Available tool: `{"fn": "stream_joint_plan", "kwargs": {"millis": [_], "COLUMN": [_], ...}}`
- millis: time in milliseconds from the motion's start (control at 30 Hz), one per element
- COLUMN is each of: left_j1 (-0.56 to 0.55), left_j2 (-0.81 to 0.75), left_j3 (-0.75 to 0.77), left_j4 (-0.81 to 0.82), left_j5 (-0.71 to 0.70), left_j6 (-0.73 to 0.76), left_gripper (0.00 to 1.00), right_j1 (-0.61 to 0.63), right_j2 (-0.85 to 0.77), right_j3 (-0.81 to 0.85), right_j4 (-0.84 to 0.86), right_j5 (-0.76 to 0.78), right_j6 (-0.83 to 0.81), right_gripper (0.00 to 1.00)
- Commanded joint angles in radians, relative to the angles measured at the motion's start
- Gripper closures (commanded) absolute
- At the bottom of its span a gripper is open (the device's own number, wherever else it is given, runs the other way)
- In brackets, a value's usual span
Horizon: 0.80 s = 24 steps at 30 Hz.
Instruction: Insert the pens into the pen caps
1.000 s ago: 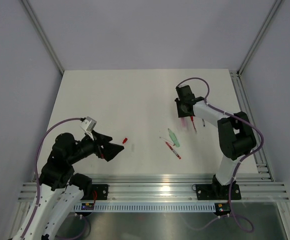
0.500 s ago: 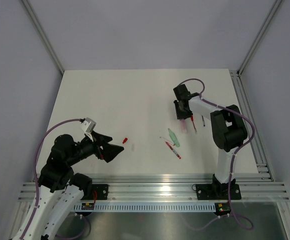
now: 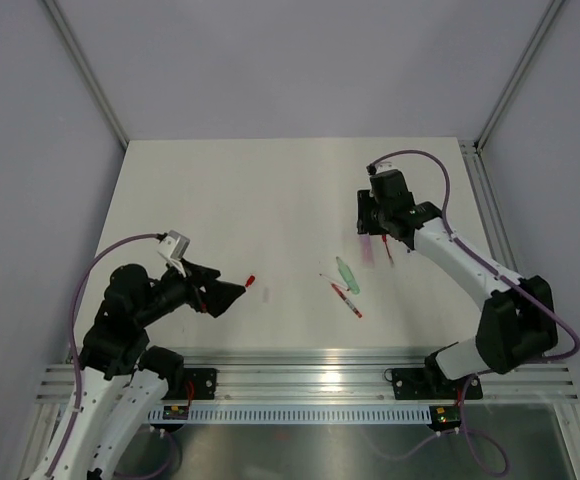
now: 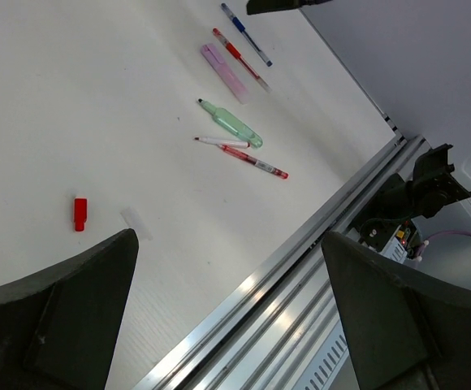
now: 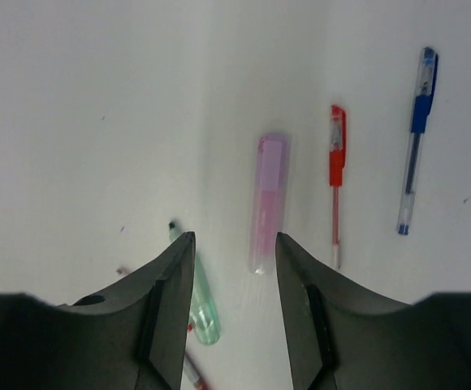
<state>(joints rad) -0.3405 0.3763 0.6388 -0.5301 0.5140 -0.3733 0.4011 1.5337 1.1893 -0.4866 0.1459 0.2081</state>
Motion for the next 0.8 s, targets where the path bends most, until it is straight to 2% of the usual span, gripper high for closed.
{"fn": "stream_joint_plan", "kwargs": {"millis": [0,167,300,400,600,767], "left_j1": [0.034,0.055,0.067,0.074,0.090,0.095], "left_j2": [0.029,0.075,0.114,0.125,0.145,0.142], "left_j3": [-0.001,-0.002,-0.001,-0.004,-0.005,-0.007], "left_j4": [0.030,0.030,0.028,0.030,0.036,0.039], "left_j5": [-0.016,-0.011,-0.005,-0.008,0.011,0.027], "left_j6": [0.008,0.005,0.007,0.004,0.004,0.002], "left_gripper": [0.01,0.01,0.01,0.02,0.05,0.07], "right_j1": [0.106,0.279,0.353,0.357,0.358,0.358], "right_j2": [-0.131,-0.257,-0.299,-0.310,-0.314,-0.201], "right_j3": [-0.159,-0.339,-0.401,-0.430,-0.491,-0.444], "right_j4": [0.045,0.106,0.093,0.040,0.066,0.046], "right_j5": [-0.084,-0.074,-0.029,0.029,-0.013,0.000], "right_j6": [0.071,0.181,0.240,0.273,0.330,0.336], "right_gripper": [0.51,0.58,0.62,0.65,0.66,0.65]}}
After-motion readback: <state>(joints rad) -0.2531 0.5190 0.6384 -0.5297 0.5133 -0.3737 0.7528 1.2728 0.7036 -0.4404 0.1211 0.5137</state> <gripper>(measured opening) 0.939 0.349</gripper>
